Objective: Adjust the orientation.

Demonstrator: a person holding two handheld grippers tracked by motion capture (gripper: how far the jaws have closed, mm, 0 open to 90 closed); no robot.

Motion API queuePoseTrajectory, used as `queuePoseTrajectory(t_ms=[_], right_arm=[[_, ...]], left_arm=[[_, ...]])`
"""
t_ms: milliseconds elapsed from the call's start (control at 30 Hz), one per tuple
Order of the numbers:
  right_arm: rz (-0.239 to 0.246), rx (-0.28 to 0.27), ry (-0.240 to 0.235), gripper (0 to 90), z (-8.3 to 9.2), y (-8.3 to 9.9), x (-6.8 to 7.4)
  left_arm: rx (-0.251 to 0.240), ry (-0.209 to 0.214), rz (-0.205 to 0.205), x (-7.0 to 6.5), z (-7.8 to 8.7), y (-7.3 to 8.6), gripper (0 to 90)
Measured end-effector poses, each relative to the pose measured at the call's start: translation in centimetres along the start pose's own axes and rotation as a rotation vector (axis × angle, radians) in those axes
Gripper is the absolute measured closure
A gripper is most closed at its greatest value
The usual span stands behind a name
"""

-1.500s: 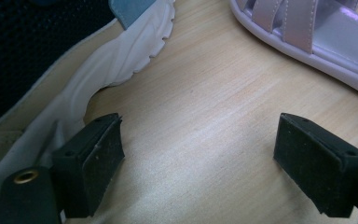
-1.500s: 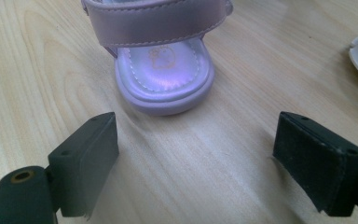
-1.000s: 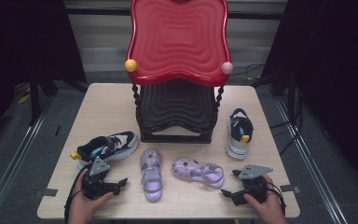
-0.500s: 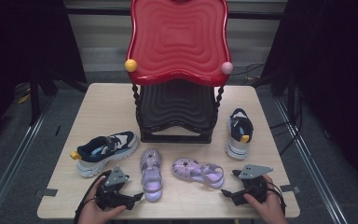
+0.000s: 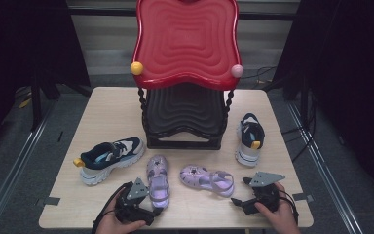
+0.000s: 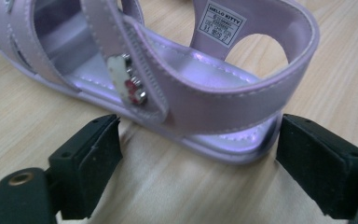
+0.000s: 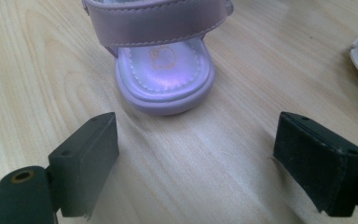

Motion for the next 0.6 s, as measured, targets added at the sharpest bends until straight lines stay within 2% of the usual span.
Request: queuePoseTrajectory(t_ms=[267,400,433,600], right_arm=[[0.001,0.0,-0.001,13.1,-0.01,0.0,-0.01],[0.001,0.001,0.0,13.1,0.0,0.0,-0.02],[0.001,0.0,-0.001,13.1,-0.01,0.0,-0.01],[0.002,-0.001,-0.003,13.1,-0.01,0.0,-0.02]], left_arm=[[0.002,-0.013,-0.019,0.01,-0.22,-0.19,11.9],[0.001,0.001,-0.021,0.0,-0.03,-0.11,15.9],[-0.009,0.01,-0.011,-0.09,-0.04,-0.13,16.7],[-0.015,0.014,-0.018,0.24,0.28,0.0,21.9]])
Point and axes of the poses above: each handheld gripper's, and its own axes: z roughly backward along the jaws, y roughly out of its underside, x roughly to its left, the point moved 10 cm from there along -z, roughly forward along the jaws, and after that the axes turned 10 degrees about z, right-handed, at the moved point
